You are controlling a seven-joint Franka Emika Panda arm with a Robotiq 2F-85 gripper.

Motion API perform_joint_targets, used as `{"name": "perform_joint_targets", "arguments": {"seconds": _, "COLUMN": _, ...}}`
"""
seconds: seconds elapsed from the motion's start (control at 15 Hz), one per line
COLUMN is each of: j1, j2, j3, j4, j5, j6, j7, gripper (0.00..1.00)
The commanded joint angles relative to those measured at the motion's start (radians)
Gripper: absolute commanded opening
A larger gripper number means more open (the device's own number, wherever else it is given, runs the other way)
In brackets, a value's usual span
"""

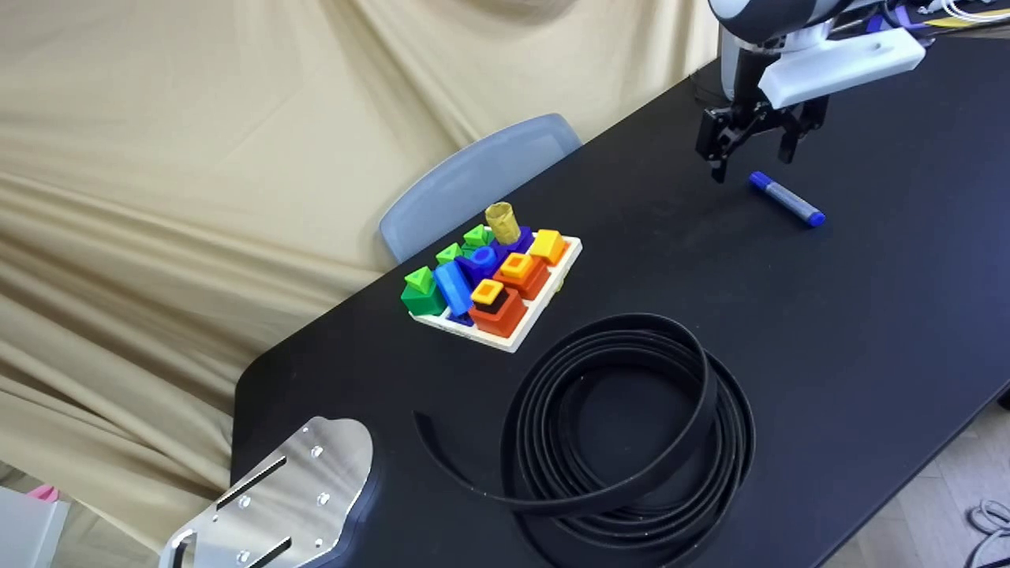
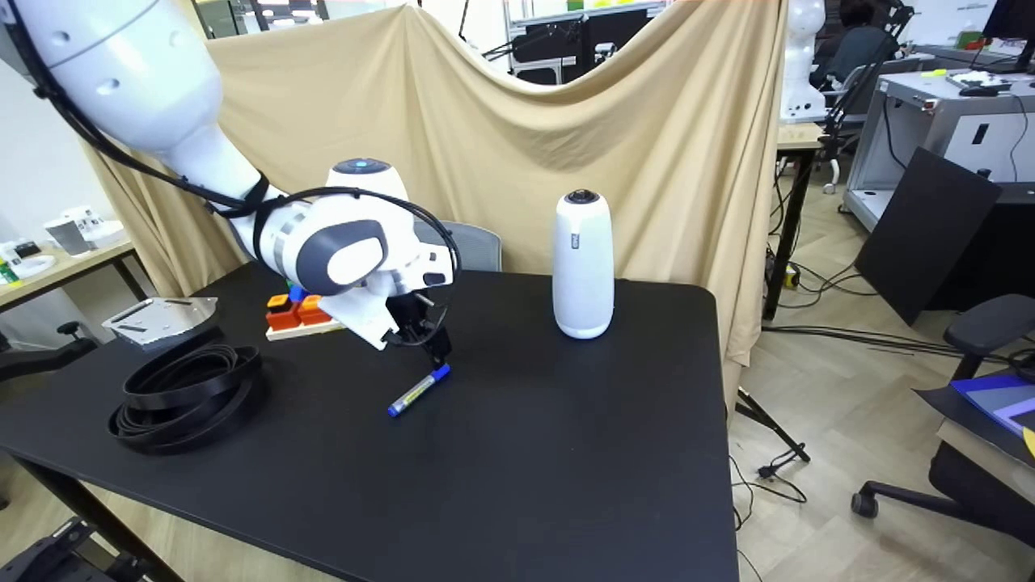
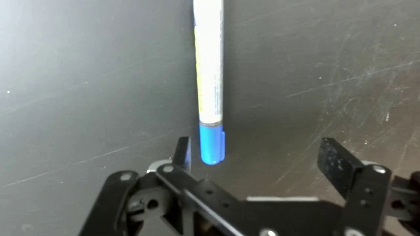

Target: Pick up the marker and put it on the right side of the table

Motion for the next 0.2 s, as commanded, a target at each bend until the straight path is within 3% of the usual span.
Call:
{"name": "perform_joint_targets", "arguments": {"seconds": 0.0, "j1": 0.065, "j2": -0.11, "j3": -0.037, "j4": -0.057, "j5": -0.026, "j6": -0.069, "j7": 0.047, "gripper": 1.0}}
{"name": "perform_joint_targets", "arguments": {"seconds": 0.13, "j1": 0.098, "j2": -0.153, "j3": -0.051, "j4": -0.079, "j5": -0.039, "j6": -0.108, "j7": 0.067, "gripper": 1.0}}
